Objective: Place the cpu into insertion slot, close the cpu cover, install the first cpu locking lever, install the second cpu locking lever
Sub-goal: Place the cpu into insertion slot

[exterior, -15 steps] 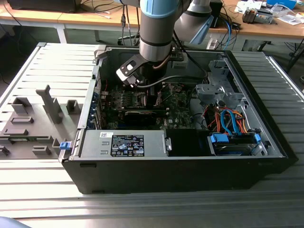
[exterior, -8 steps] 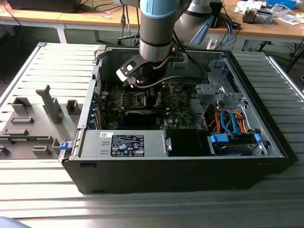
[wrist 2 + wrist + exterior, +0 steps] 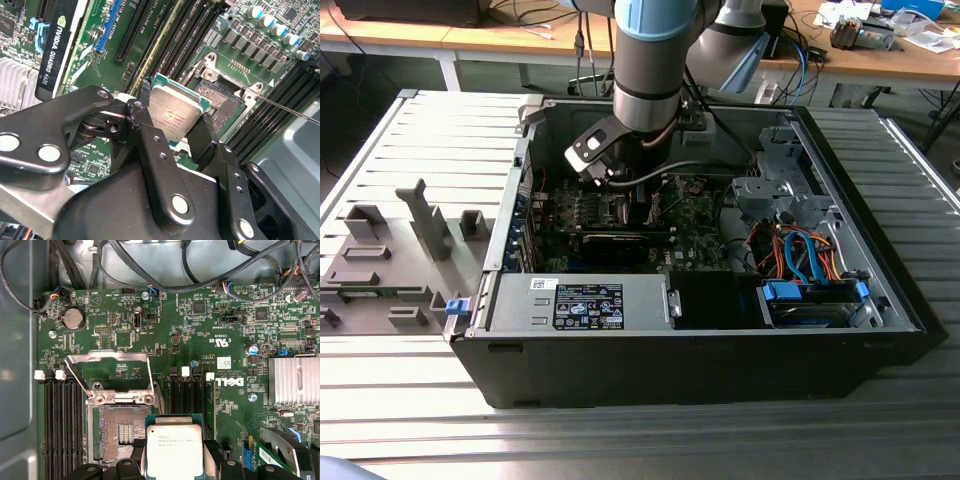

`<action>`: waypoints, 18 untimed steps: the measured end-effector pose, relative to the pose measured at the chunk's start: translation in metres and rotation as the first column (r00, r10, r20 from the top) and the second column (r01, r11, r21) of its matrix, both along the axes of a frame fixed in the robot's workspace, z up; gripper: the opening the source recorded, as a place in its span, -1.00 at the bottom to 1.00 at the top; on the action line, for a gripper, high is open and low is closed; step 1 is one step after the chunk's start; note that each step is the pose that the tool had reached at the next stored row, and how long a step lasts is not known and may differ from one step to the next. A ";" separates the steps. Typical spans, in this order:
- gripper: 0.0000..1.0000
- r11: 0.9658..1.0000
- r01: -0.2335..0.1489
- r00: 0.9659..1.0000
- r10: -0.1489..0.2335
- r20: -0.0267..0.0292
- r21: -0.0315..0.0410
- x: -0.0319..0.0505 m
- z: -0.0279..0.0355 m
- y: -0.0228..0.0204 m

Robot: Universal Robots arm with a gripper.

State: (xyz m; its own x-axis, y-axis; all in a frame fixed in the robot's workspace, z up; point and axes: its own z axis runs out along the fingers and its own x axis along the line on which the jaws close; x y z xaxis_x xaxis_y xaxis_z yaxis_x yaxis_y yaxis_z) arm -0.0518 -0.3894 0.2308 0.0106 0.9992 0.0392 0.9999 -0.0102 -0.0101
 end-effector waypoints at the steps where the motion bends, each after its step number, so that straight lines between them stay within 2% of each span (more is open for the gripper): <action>1: 0.08 1.000 0.000 1.000 0.000 0.000 0.000 0.0000 -0.0003 0.0000; 12: 0.08 1.000 0.000 1.000 0.000 0.000 0.000 0.0000 -0.0016 0.0002; 15: 0.08 1.000 0.000 1.000 0.000 0.000 -0.002 0.0000 -0.0017 0.0025; 17: 0.08 1.000 0.000 1.000 0.000 0.000 -0.021 0.0000 -0.0017 0.0079; 18: 0.08 0.999 0.000 1.000 0.000 0.000 -0.039 0.0000 -0.0017 0.0123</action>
